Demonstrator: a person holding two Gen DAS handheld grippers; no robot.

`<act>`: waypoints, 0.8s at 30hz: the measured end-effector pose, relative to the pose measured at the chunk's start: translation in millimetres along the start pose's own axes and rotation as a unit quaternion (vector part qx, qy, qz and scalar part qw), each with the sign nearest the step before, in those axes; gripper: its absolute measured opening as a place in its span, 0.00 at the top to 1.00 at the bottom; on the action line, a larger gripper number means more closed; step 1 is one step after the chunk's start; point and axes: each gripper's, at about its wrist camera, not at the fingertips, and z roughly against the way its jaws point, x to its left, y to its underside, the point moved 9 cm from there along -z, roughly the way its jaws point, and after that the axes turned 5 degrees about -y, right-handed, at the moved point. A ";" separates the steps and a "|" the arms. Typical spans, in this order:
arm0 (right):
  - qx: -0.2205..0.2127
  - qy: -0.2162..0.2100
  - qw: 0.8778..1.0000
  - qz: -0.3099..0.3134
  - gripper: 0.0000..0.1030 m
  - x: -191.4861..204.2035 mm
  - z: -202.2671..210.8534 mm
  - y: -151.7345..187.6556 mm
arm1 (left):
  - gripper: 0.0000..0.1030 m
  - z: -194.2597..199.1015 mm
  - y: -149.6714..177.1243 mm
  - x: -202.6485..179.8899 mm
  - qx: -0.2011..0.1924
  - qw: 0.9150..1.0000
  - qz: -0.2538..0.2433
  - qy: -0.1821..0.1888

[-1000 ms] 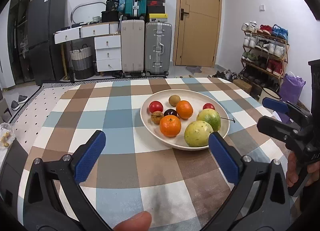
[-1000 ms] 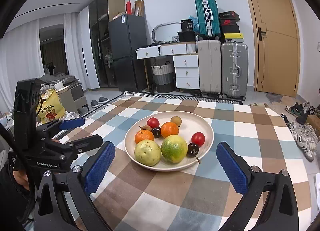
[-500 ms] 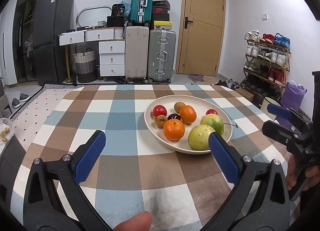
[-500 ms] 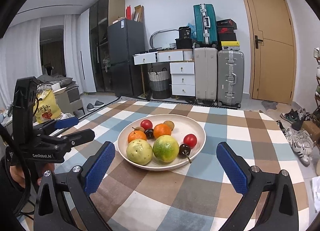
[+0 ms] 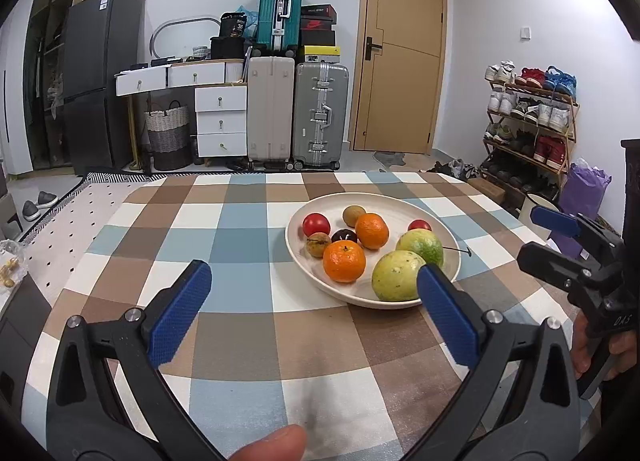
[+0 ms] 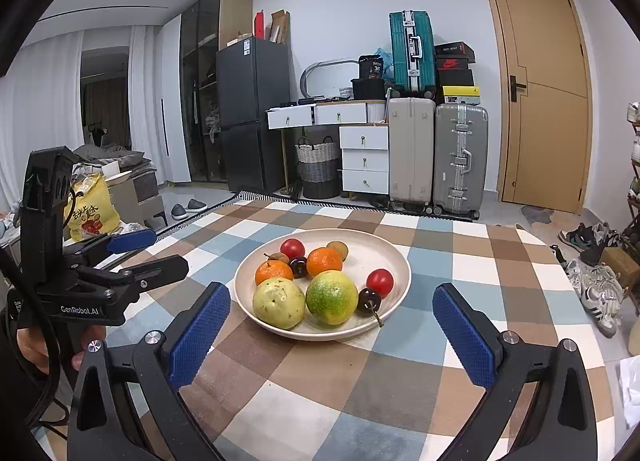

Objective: Organize fruits

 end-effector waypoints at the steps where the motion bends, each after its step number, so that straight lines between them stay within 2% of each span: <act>1: 0.000 -0.001 1.000 0.000 0.00 0.0 0.1 0.0 | 0.00 0.4 -0.3 0.3 -0.002 1.000 0.000 -0.001; 24: -0.001 0.000 1.000 0.000 0.00 0.0 0.4 0.3 | 0.00 0.6 -0.6 -1.8 -0.007 1.000 -0.003 -0.001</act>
